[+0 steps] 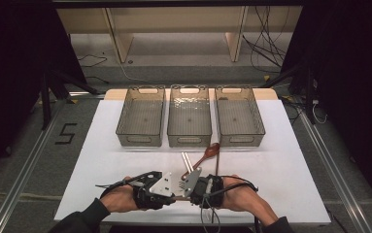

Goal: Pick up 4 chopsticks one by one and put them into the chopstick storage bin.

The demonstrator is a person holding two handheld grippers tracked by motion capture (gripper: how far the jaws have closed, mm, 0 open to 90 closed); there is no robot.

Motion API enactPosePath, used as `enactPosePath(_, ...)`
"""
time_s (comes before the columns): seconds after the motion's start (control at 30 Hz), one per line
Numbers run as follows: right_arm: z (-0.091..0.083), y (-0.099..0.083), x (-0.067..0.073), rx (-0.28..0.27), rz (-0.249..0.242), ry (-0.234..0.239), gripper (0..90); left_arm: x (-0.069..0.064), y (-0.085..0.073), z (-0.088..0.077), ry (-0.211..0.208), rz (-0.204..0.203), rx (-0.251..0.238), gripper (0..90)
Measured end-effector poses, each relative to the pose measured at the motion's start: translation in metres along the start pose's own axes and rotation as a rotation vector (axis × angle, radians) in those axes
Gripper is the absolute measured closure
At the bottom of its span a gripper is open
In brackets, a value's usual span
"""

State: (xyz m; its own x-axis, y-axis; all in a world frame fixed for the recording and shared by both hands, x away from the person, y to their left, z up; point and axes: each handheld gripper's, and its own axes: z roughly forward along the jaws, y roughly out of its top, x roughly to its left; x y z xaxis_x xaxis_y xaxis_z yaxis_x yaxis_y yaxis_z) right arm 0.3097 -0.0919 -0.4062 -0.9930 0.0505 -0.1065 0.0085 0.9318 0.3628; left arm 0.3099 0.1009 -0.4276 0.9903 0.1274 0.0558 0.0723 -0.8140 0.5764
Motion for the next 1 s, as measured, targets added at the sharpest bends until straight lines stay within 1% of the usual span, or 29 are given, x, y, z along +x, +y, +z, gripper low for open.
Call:
enactPosePath(0.1,-0.001,-0.002,-0.001,-0.002,0.010,-0.018,81.3,0.000,0.001,0.000,-0.003,0.007,-0.005,82.8)
enactPosePath(0.2,-0.003,-0.003,-0.004,-0.016,0.027,-0.024,78.3,0.000,0.001,-0.003,0.003,0.003,-0.020,83.2)
enactPosePath(0.23,-0.004,-0.004,-0.004,-0.023,0.042,-0.036,72.8,0.000,0.001,-0.004,0.005,-0.003,-0.026,83.2)
enactPosePath(0.27,-0.005,-0.004,-0.005,-0.037,0.072,-0.050,66.9,0.001,0.000,-0.005,0.011,-0.005,-0.030,83.3)
enactPosePath(0.3,-0.007,-0.005,-0.007,-0.050,0.098,-0.056,66.2,0.002,0.000,-0.005,0.016,-0.008,-0.028,83.3)
enactPosePath(0.33,-0.010,-0.007,-0.009,-0.065,0.108,-0.056,63.3,0.002,-0.001,-0.005,0.020,-0.021,-0.036,83.3)
enactPosePath(0.37,-0.015,-0.009,-0.012,-0.100,0.151,-0.074,51.9,0.004,-0.002,-0.005,0.023,-0.032,-0.041,83.3)
enactPosePath(0.4,-0.015,-0.009,-0.012,-0.100,0.151,-0.074,51.9,0.006,-0.003,-0.006,0.030,-0.035,-0.035,83.3)
enactPosePath(0.43,-0.018,-0.011,-0.015,-0.114,0.182,-0.090,48.3,0.007,-0.005,-0.006,0.038,-0.047,-0.037,83.2)
enactPosePath(0.47,-0.023,-0.015,-0.019,-0.151,0.254,-0.114,43.9,0.009,-0.006,-0.006,0.044,-0.062,-0.040,83.3)
enactPosePath(0.5,-0.023,-0.015,-0.019,-0.151,0.254,-0.114,43.9,0.011,-0.007,-0.007,0.049,-0.072,-0.041,83.3)
enactPosePath(0.57,-0.027,-0.021,-0.023,-0.200,0.321,-0.139,38.1,0.013,-0.009,-0.008,0.068,-0.098,-0.039,83.2)
enactPosePath(0.63,-0.031,-0.026,-0.026,-0.236,0.401,-0.174,34.8,0.016,-0.011,-0.010,0.087,-0.124,-0.041,83.2)
enactPosePath(0.7,-0.034,-0.032,-0.029,-0.268,0.464,-0.208,32.4,0.020,-0.013,-0.013,0.106,-0.150,-0.047,83.2)
enactPosePath(0.73,-0.036,-0.035,-0.031,-0.283,0.492,-0.223,30.6,0.021,-0.014,-0.014,0.116,-0.170,-0.049,83.2)
enactPosePath(0.8,-0.038,-0.041,-0.032,-0.308,0.542,-0.254,29.5,0.025,-0.017,-0.017,0.132,-0.202,-0.053,83.2)
enactPosePath(0.83,-0.039,-0.044,-0.033,-0.319,0.565,-0.280,28.5,0.027,-0.019,-0.019,0.142,-0.224,-0.057,83.2)
enactPosePath(0.87,-0.039,-0.047,-0.032,-0.326,0.584,-0.304,28.1,0.030,-0.022,-0.020,0.152,-0.246,-0.060,83.2)
enactPosePath(0.93,-0.040,-0.052,-0.032,-0.334,0.628,-0.335,27.4,0.034,-0.026,-0.024,0.175,-0.286,-0.074,83.2)
enactPosePath(1.0,-0.041,-0.057,-0.033,-0.349,0.665,-0.350,26.5,0.038,-0.029,-0.028,0.199,-0.314,-0.082,83.2)
